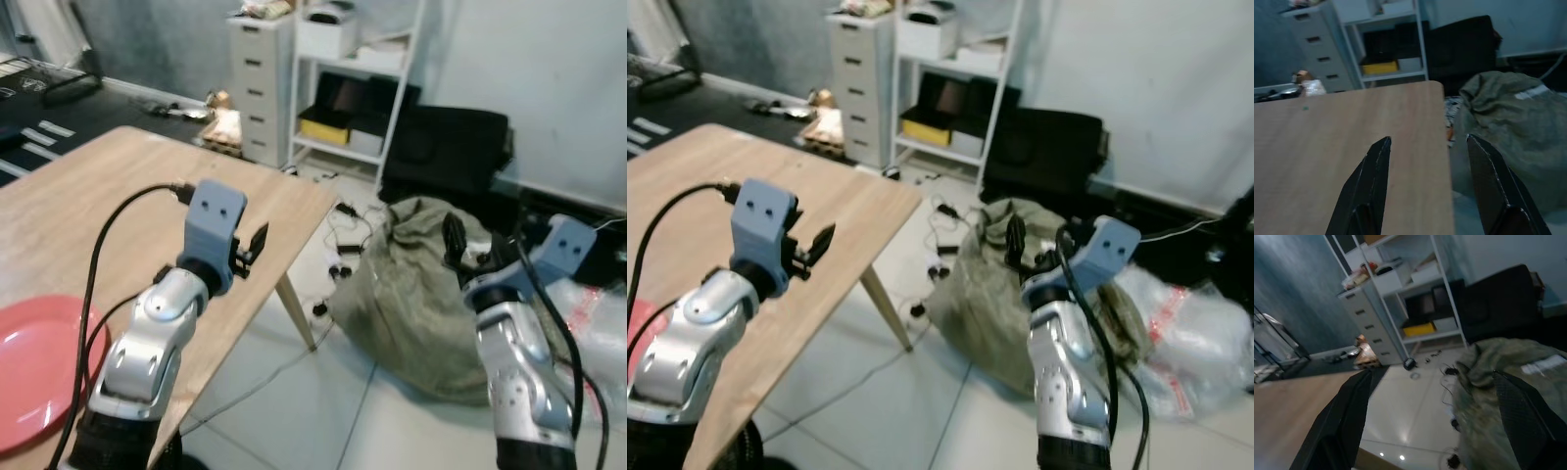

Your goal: Setting the table

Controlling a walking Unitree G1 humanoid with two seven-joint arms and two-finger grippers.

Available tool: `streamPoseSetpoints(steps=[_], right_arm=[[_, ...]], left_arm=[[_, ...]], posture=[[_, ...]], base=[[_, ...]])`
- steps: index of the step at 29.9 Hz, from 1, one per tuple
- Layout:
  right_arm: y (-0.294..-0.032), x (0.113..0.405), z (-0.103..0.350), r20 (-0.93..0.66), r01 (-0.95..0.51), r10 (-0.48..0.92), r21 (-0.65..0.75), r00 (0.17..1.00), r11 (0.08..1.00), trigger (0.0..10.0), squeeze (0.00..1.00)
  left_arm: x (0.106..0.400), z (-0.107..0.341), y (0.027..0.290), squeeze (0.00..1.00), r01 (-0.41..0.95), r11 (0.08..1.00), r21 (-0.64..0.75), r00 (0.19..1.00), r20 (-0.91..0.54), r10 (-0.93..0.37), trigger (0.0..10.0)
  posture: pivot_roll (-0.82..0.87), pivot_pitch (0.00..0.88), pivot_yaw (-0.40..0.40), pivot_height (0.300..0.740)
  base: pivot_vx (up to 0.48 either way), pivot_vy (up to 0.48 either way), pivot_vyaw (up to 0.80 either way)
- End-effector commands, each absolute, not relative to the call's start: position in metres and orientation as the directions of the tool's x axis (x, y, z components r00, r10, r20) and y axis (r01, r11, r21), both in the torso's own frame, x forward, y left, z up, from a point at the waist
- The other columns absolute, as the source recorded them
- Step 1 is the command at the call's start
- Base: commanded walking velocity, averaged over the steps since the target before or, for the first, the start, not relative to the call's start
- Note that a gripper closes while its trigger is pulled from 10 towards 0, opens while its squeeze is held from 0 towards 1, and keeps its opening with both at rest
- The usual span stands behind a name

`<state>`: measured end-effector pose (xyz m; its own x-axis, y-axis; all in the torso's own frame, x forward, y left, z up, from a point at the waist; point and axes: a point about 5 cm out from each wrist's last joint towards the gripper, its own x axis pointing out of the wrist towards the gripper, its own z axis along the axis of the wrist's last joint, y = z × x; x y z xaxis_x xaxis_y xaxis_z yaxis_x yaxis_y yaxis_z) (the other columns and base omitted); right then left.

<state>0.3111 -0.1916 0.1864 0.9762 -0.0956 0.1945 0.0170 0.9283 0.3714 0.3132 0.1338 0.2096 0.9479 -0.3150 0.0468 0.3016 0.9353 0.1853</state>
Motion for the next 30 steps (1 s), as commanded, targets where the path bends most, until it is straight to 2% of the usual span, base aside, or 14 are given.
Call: streamPoseSetpoints(steps=[1, 9, 17, 27, 30], right_arm=[[-0.191, 0.308, 0.179, 0.173, 0.011, -0.071, 0.323, 0.982, 0.946, 10.0, 0.0], [-0.184, 0.303, 0.16, 0.118, -0.028, -0.001, 0.237, 0.993, 0.971, 10.0, 0.0], [-0.177, 0.297, 0.138, 0.055, -0.042, 0.03, 0.23, 0.998, 0.972, 10.0, 0.0], [-0.159, 0.3, 0.116, -0.01, -0.11, 0.116, 0.233, 0.993, 0.966, 10.0, 0.0], [-0.154, 0.302, 0.103, -0.052, -0.133, 0.148, 0.225, 0.988, 0.965, 10.0, 0.0]], left_arm=[[0.31, 0.202, 0.129, 0.0, 0.332, 0.929, 0.165, 0.941, 0.014, -0.339, 10.0], [0.308, 0.19, 0.119, 0.0, 0.371, 0.924, 0.094, 0.928, -0.023, -0.371, 10.0], [0.308, 0.173, 0.111, 0.0, 0.389, 0.92, 0.051, 0.92, -0.073, -0.385, 10.0], [0.292, 0.136, 0.131, 0.0, 0.289, 0.956, 0.046, 0.945, -0.173, -0.277, 10.0], [0.284, 0.116, 0.145, 0.0, 0.239, 0.971, 0.03, 0.946, -0.233, -0.226, 10.0]], posture=[[-0.01, 0.017, 0.09, 0.74], [-0.01, 0.02, 0.085, 0.74], [-0.02, 0.017, 0.085, 0.74], [0.02, 0.021, 0.031, 0.74], [0.04, 0.022, 0.019, 0.74]], base=[[0.0, 0.0, -0.8], [0.0, 0.0, -0.8], [0.0, 0.0, -0.8], [0.0, 0.0, -0.8], [0.0, 0.0, -0.8]])
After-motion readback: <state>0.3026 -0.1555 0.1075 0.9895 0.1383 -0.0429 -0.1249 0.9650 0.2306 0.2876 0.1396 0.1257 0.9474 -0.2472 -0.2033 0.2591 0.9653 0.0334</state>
